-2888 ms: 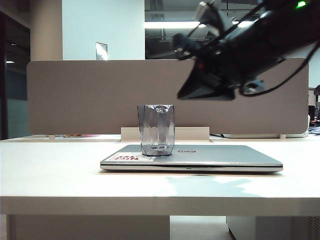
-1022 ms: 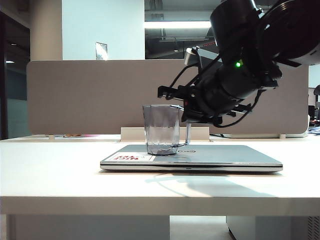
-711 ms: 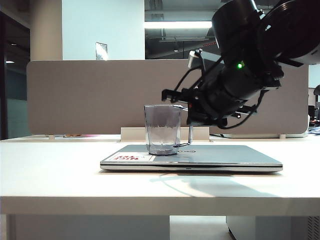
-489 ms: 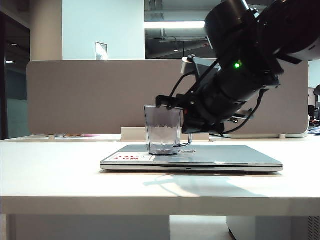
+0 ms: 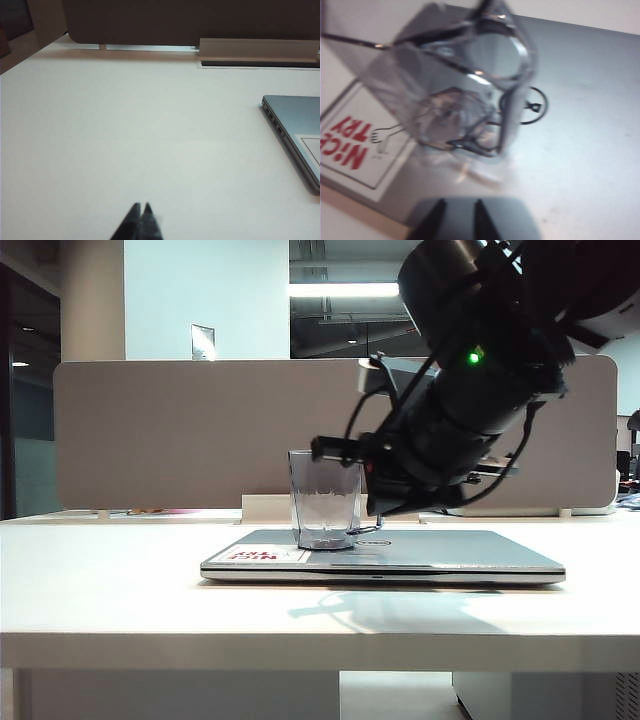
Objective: Pick up the water cup and place it on the right side of the laptop.
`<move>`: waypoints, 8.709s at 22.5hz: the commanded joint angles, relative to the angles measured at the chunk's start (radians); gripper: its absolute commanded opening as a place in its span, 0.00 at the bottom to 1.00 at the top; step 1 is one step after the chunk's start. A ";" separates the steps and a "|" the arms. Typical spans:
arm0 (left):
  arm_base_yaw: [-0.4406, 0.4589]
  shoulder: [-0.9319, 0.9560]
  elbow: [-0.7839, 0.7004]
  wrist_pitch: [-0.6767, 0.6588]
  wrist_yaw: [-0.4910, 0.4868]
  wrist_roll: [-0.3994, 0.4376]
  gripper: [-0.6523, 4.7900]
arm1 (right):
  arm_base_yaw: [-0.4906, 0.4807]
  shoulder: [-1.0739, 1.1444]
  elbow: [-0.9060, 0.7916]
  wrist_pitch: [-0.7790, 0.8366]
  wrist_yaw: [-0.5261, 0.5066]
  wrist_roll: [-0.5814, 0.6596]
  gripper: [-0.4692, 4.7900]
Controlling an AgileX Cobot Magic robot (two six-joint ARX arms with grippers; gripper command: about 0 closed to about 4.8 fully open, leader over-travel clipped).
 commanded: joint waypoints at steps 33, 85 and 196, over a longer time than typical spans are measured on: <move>0.000 0.001 0.003 0.014 0.004 -0.022 0.11 | -0.050 0.172 0.060 0.267 0.060 -0.002 0.49; 0.000 0.001 0.003 0.006 0.068 -0.044 0.11 | -0.232 -0.138 0.007 0.147 0.122 -0.186 0.08; -0.001 0.001 0.003 -0.037 0.090 -0.044 0.11 | -0.900 -0.255 -0.251 0.016 -0.628 -0.321 0.33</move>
